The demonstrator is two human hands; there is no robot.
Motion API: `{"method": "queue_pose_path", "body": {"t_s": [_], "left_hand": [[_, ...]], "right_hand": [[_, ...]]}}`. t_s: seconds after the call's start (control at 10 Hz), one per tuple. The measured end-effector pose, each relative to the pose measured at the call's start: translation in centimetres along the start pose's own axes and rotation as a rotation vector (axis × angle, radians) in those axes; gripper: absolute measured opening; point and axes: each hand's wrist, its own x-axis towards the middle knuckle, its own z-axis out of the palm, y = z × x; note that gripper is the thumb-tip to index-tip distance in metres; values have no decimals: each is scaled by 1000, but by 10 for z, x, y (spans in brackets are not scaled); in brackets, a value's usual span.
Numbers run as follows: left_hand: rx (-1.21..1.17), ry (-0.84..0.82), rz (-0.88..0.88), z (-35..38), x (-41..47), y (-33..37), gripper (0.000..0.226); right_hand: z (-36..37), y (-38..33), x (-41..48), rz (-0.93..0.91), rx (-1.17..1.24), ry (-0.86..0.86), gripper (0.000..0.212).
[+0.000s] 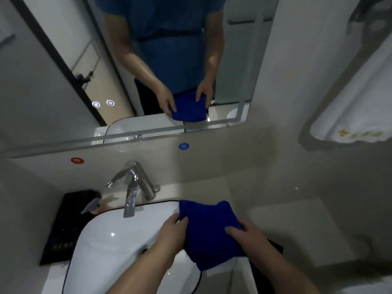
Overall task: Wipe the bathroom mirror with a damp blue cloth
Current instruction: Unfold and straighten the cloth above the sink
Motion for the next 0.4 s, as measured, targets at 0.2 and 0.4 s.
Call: {"method": "queue_pose_path", "body": {"t_s": [0.2,0.4], "left_hand": [[146,135,154,45,43,59,52],[352,233,256,43,35,37,58]], "right_hand": [[-38,-57,73,-68,-145,14,60],[-37,-32,101,-88,-425,38,68]]}}
